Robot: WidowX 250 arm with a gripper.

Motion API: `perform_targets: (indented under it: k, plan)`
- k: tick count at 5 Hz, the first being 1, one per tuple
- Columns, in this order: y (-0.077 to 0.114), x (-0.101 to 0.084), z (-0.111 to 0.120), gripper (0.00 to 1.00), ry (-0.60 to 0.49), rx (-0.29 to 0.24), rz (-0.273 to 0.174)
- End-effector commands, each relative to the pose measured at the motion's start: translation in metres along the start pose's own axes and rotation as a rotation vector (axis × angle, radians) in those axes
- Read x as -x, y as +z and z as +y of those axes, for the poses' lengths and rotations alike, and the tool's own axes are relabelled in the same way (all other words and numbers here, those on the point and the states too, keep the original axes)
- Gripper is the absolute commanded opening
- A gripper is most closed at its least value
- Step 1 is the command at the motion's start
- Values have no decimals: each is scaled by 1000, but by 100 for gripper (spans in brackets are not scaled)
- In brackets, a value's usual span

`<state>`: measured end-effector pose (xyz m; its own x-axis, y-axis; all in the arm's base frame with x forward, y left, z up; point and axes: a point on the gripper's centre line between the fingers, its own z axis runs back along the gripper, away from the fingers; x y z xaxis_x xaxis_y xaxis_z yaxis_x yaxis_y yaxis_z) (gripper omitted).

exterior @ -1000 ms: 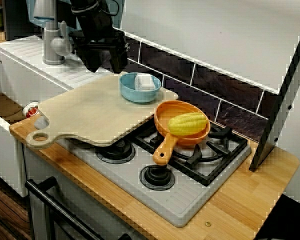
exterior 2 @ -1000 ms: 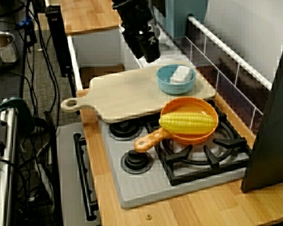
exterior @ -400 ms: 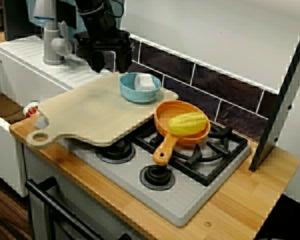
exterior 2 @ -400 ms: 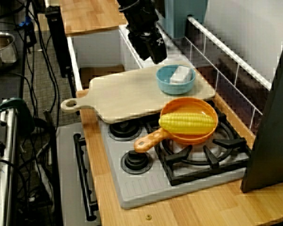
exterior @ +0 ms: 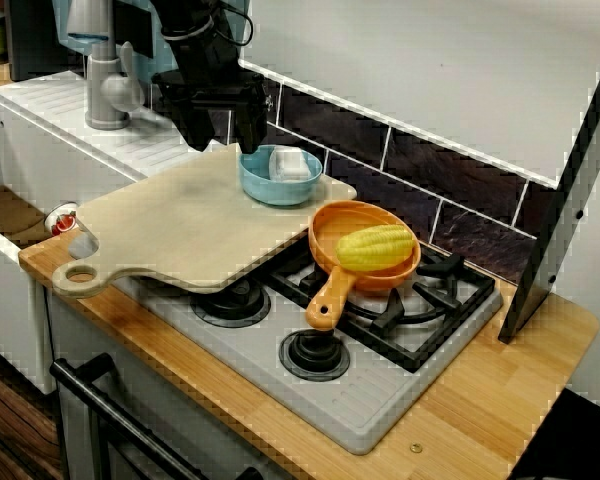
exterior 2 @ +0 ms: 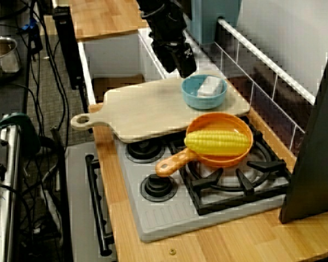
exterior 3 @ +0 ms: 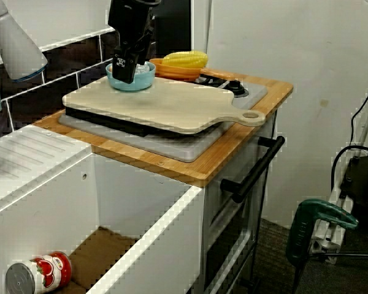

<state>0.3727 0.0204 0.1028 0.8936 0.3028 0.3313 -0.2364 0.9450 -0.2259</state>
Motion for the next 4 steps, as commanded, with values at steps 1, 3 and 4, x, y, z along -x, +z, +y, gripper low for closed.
perform_targets:
  k: [1, 3, 4]
  plan:
    - [-5, -4, -1, 100, 6, -14, -40]
    - [-17, -8, 2, 100, 45, -29, -48]
    - [-22, -10, 2, 100, 44, -36, -42]
